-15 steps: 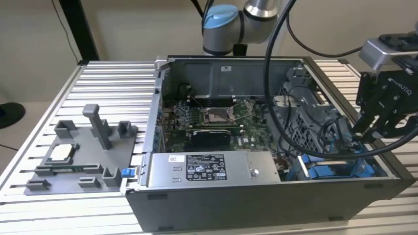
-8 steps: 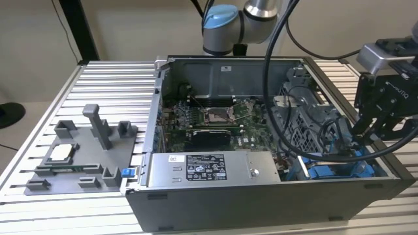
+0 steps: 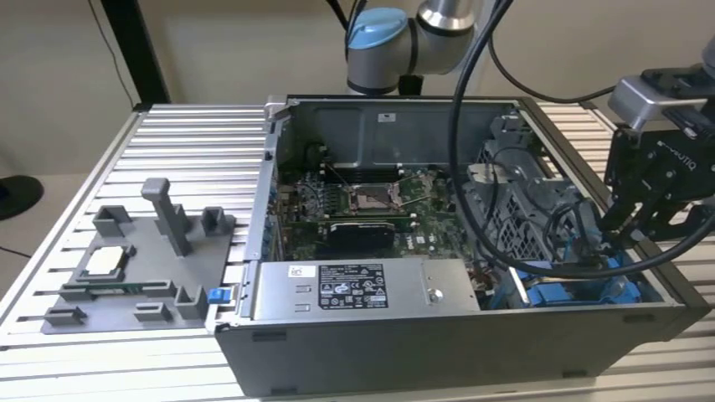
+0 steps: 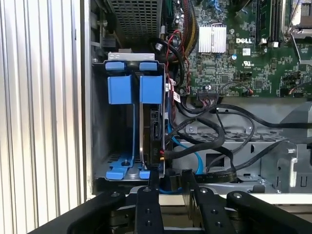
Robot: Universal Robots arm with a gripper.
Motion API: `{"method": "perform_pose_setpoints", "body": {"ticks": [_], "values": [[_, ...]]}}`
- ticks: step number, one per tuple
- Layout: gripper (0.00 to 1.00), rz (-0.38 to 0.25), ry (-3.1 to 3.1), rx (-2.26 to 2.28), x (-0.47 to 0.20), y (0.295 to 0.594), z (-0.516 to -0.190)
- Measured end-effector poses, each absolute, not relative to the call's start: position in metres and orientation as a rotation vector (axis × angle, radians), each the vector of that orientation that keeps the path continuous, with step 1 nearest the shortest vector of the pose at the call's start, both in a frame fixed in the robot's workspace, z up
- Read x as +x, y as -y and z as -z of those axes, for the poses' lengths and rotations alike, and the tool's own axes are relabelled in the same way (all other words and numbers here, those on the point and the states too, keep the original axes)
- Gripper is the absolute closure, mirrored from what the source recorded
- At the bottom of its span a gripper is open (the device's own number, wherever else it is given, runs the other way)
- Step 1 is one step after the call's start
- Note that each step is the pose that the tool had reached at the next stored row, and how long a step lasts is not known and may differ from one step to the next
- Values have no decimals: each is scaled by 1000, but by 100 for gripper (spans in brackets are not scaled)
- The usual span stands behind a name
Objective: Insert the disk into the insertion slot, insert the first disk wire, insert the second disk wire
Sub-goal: 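Insert the first disk wire, then insert the second disk wire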
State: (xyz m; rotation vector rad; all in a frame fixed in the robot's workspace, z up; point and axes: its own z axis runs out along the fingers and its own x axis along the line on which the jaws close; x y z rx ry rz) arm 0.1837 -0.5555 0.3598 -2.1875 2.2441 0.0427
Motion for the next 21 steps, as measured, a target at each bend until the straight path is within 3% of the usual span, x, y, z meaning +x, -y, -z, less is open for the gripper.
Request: {"method": "perform_pose_setpoints", "body": {"ticks": [19,20,21], "values": [[0,-61,-2235,-2179,184,556,-359],[100,-61,-2235,-2179,184,556,-359],[100,-61,-2235,-2179,184,555,-359]]}}
